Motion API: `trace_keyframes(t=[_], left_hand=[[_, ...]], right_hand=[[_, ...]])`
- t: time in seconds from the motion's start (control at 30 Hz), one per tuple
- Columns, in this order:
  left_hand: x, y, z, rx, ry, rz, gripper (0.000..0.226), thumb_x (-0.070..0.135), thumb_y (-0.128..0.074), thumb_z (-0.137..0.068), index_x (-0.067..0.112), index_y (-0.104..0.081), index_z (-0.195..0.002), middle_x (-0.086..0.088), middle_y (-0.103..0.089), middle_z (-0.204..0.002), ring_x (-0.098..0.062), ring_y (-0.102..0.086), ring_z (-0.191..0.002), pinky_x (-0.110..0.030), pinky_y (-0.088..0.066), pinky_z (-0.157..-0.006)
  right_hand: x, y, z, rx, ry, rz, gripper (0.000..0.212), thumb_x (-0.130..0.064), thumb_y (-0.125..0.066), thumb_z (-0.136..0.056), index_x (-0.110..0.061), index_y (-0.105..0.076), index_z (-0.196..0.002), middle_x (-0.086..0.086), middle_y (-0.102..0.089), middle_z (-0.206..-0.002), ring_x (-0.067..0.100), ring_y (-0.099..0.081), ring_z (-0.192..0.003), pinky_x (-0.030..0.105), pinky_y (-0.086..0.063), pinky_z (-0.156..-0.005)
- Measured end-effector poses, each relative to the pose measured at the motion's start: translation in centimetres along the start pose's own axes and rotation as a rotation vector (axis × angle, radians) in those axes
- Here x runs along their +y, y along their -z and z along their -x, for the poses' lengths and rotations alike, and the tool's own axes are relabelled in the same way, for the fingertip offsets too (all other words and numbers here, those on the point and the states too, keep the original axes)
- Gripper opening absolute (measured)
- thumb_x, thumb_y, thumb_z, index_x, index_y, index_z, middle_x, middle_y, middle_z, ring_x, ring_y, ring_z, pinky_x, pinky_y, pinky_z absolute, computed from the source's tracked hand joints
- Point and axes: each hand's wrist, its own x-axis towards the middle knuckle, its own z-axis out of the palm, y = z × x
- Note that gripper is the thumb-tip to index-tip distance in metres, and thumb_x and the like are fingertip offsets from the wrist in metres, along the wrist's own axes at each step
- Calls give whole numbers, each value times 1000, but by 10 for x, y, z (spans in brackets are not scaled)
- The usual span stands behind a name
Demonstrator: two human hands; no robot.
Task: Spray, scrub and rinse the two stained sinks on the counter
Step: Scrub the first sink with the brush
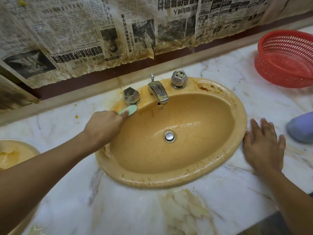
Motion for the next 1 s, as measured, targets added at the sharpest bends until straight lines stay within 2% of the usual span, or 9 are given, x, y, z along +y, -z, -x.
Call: trace_keyframes(t=[0.17, 0.3, 0.37, 0.5, 0.6, 0.7, 0.8, 0.9, 1.0], left_hand=[[25, 18, -25, 57, -10, -120, 44, 12, -35, -107, 11, -39, -150, -2, -48, -81, -27, -48, -64, -34, -36, -49], [53, 37, -50, 94, 44, -8, 35, 0, -40, -102, 4, -59, -131, -7, -68, -99, -29, -67, -77, -34, -37, -53], [56, 34, -43, 77, 57, 9, 37, -1, -40, -101, 4, -57, -134, -5, -68, -92, -28, -68, -78, -34, -36, -52], [33, -1, -3, 38, 135, 98, 49, 8, -38, -101, 16, -43, -149, 2, -36, -68, -28, -50, -67, -35, -40, -54], [-4, -21, 27, 35, 325, 315, 52, 20, -37, -102, 37, -43, -150, -5, -55, -81, -31, -58, -75, -37, -49, -62], [-27, -34, 15, 131, 438, 492, 44, 28, -39, -106, 40, -56, -145, -12, -71, -103, -35, -63, -92, -43, -55, -73], [-25, -23, -6, 136, 358, 555, 38, 32, -41, -107, 34, -63, -138, -15, -71, -110, -37, -62, -99, -42, -53, -76], [-14, -22, 13, 88, 251, 533, 38, 38, -40, -107, 39, -60, -140, -11, -69, -96, -33, -63, -86, -39, -52, -69], [-21, -22, 15, 82, 297, 473, 38, 37, -38, -108, 41, -59, -140, -10, -69, -98, -32, -63, -88, -39, -52, -69]], right_hand=[[-1, 0, -1, -3, 4, 2, 66, -51, -10, -100, -29, -28, -159, 0, -18, -170, 19, -10, -157, 56, -10, -124], [2, 0, 0, 10, 22, -14, 65, -52, -13, -100, -28, -31, -158, 2, -20, -169, 20, -12, -156, 56, -11, -124], [3, 0, 0, 14, 25, -25, 65, -51, -15, -100, -27, -33, -157, 3, -22, -168, 21, -13, -156, 57, -12, -123], [3, 0, 0, 7, 21, -17, 66, -51, -14, -99, -27, -32, -158, 3, -21, -168, 21, -13, -156, 56, -11, -124], [2, 1, -1, -6, 19, -20, 67, -51, -13, -99, -27, -31, -158, 2, -20, -169, 20, -11, -156, 56, -10, -124], [0, 1, -1, -5, 10, -20, 67, -51, -13, -98, -28, -30, -158, 2, -20, -169, 19, -11, -156, 56, -9, -124], [1, 1, -2, -5, 8, -13, 66, -51, -14, -99, -28, -30, -159, 1, -19, -169, 18, -11, -156, 56, -9, -124], [1, 0, -3, -2, 10, -9, 64, -50, -16, -100, -29, -30, -158, 1, -20, -169, 18, -11, -156, 56, -8, -124], [1, -1, -3, 1, 5, -11, 62, -48, -17, -100, -28, -31, -158, 2, -20, -168, 18, -11, -156, 57, -9, -123]])
